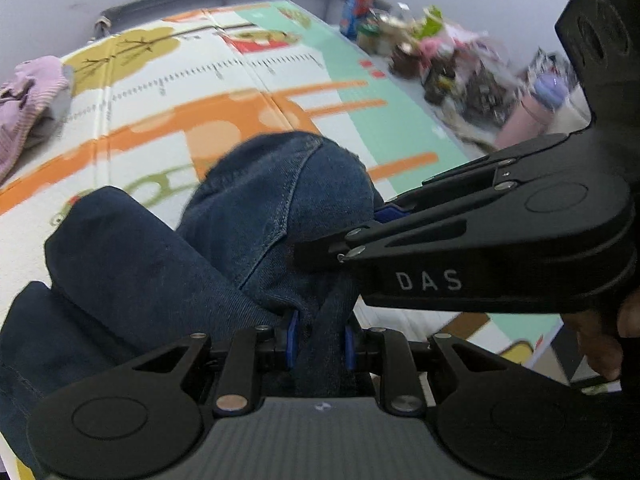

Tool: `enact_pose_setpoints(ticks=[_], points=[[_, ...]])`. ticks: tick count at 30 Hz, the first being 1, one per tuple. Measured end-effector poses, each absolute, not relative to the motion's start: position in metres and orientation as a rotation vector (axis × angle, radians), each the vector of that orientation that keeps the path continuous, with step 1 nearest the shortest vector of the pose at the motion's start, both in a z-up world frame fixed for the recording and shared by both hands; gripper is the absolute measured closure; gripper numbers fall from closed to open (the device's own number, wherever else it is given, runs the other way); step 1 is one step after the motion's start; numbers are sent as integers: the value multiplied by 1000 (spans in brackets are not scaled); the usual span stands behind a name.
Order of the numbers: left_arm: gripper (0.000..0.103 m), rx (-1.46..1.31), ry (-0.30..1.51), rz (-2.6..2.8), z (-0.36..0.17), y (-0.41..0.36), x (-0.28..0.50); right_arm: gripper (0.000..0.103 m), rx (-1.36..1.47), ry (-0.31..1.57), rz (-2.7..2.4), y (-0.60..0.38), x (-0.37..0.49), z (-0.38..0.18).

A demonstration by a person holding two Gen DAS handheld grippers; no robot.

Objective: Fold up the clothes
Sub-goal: 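Lift the jeans with both grippers and shake them out above the mat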

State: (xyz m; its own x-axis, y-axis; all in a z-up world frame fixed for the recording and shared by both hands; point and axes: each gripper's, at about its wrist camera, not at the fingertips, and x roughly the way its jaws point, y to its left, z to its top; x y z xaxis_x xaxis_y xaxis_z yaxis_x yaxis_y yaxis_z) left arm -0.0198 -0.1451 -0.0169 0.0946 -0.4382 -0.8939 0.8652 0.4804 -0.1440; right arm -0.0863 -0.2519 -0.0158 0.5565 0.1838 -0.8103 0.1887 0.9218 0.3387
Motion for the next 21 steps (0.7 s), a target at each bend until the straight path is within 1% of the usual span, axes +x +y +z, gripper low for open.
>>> enact_pose_setpoints(ticks=[4, 11, 21], points=[[78, 535, 1125, -1050, -34, -154, -33, 90, 458, 1025, -32, -254, -104, -31], [78, 589, 1207, -1086, -69, -166, -46, 91, 530, 1110, -104, -259, -127, -64], [73, 679, 1259, -1079, -118, -182, -56, 91, 546, 1217, -199, -265, -134, -115]])
